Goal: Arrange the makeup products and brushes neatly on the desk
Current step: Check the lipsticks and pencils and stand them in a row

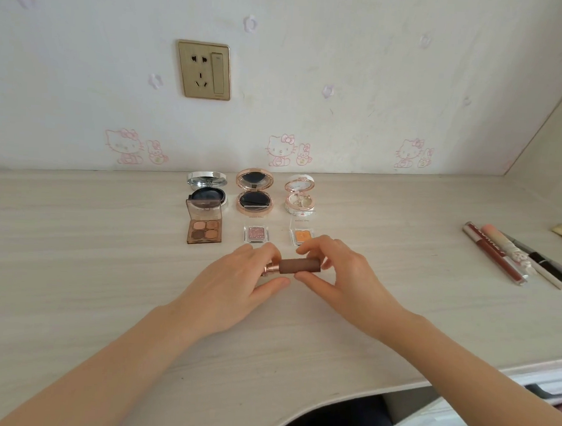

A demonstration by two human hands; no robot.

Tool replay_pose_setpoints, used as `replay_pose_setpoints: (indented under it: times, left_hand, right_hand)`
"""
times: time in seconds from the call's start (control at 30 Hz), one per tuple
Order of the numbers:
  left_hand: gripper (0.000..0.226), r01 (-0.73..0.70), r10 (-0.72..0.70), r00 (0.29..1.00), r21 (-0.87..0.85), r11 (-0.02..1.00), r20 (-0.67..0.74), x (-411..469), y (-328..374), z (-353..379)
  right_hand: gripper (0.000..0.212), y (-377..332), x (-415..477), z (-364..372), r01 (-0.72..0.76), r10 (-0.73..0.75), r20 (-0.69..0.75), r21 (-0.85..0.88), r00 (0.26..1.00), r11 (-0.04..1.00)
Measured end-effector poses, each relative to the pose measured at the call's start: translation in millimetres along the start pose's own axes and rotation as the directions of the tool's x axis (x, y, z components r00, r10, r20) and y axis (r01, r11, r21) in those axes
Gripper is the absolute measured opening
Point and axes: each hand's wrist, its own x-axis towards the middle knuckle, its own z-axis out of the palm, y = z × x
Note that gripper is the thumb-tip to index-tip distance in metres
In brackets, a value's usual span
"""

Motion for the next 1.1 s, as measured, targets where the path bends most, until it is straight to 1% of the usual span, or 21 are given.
replay_pose_setpoints:
  times: [0.07,0.17,0.3,0.6,0.77,0.87,0.93,1.1]
  left_hand:
    - [0.029,0.010,-0.011,1.000,-0.020,1.000,-0.007,-1.2,-1.3,0.9]
    - [0.021,0.024,-0.026,0.999,-0.059,0.998,-0.029,-1.6,-3.6,2.1]
    - [0.011,0.028,-0.031,0.999,-0.093,0.995,-0.038,-1.1,-3.9,3.9]
    - [0.006,0.056,-0.078,0.993,-0.220,0.974,-0.093,-1.0,-3.9,5.9]
    - [0.005,0.069,-0.112,0.987,-0.326,0.943,-0.115,0.8,-0.6,5.5]
    - [0.011,0.082,-0.134,0.986,-0.411,0.908,-0.101,2.6,2.3,4.0]
    - [0.013,0.083,-0.132,0.988,-0.437,0.896,-0.083,3.8,3.6,3.9]
    - [0.011,0.066,-0.113,0.991,-0.501,0.863,-0.064,7.8,6.9,6.4]
  right_hand:
    - [0.019,-0.6,1.8,-0.8,-0.067,0.069,-0.022,0.102,0.997,0.993]
    - [0.018,-3.7,3.4,-2.8,-0.129,0.146,-0.054,0.247,0.988,0.960]
    - [0.020,-6.8,4.8,-6.0,-0.180,0.220,-0.073,0.357,0.973,0.916]
    - [0.022,-6.5,1.0,-13.6,-0.218,0.276,-0.113,0.367,0.955,0.904]
    - [0.016,-5.3,-2.6,-16.9,-0.241,0.283,-0.095,0.319,0.954,0.917]
    - [0.013,-4.4,-3.6,-17.8,-0.249,0.282,-0.047,0.350,0.958,0.903]
    - [0.012,-2.7,-4.2,-17.1,-0.249,0.275,-0.023,0.350,0.961,0.903]
    - [0.016,3.0,-5.8,-16.0,-0.254,0.277,-0.021,0.337,0.961,0.907]
